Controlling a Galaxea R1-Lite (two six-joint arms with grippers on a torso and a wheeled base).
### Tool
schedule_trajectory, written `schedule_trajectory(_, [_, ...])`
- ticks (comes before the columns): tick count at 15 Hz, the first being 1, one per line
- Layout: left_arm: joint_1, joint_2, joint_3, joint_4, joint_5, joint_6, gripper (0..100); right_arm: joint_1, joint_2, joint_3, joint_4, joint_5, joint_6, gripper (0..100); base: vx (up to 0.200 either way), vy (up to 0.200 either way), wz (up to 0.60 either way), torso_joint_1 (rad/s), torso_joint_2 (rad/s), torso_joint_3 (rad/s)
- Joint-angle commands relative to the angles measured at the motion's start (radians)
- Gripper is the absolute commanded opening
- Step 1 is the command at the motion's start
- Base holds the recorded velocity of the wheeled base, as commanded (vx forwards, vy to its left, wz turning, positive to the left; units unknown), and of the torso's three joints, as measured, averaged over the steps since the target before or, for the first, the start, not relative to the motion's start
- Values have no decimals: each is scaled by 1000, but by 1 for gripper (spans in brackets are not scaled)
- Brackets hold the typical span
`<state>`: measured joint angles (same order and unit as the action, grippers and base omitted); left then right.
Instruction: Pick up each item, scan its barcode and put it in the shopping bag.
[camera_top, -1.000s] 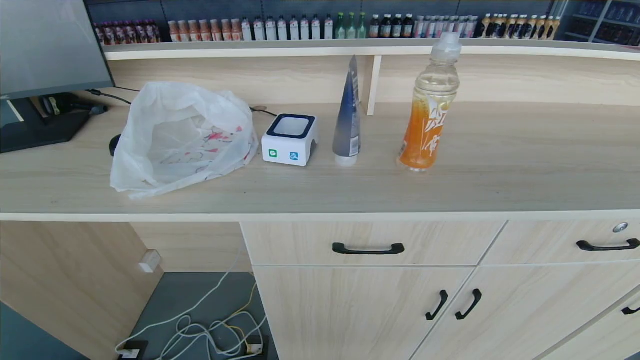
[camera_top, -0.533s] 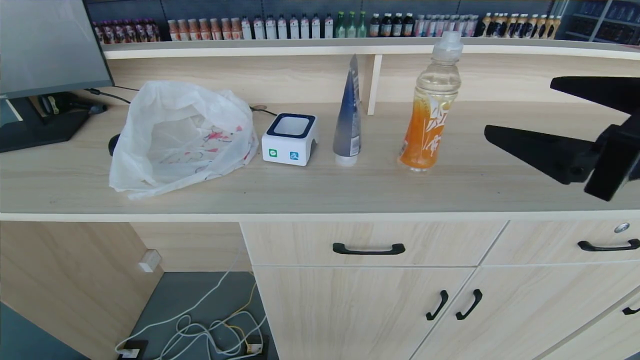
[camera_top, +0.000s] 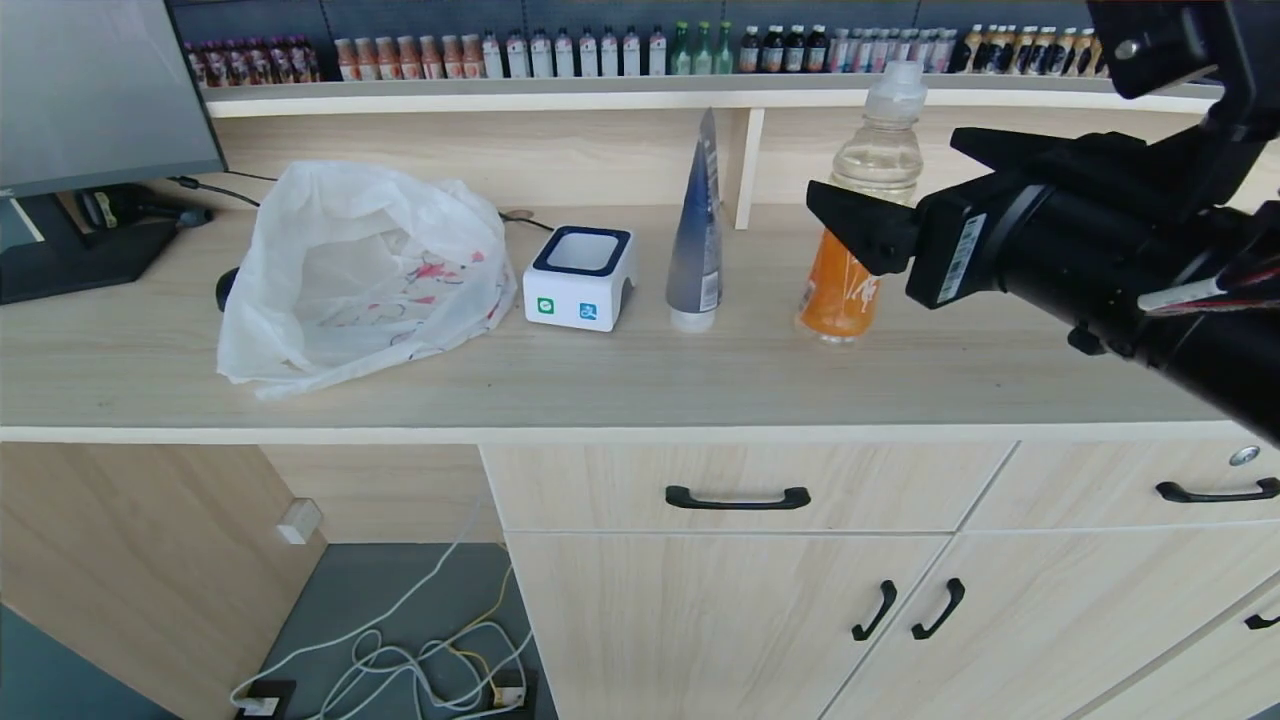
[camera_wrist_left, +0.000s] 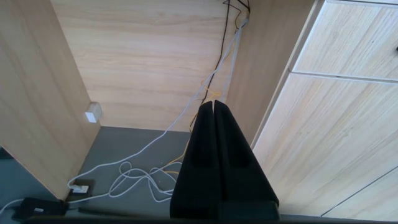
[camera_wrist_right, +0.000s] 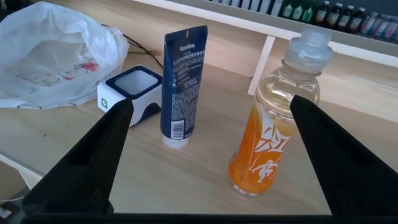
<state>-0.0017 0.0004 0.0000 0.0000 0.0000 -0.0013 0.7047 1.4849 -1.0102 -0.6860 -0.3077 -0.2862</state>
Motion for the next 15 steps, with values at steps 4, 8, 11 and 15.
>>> schedule_trajectory(4, [0,0,0,0,0,0,0,4,160,-47,-127,-39,15,100,0,0,0,0,0,0])
schedule_trajectory(8, [0,0,0,0,0,0,0,4,199,-53,-152,-53,33,100,0,0,0,0,0,0])
schedule_trajectory(11, [0,0,0,0,0,0,0,4,253,-70,-161,-73,119,100,0,0,0,0,0,0])
schedule_trajectory(15, [0,0,0,0,0,0,0,7,321,-149,-161,-166,168,100,0,0,0,0,0,0])
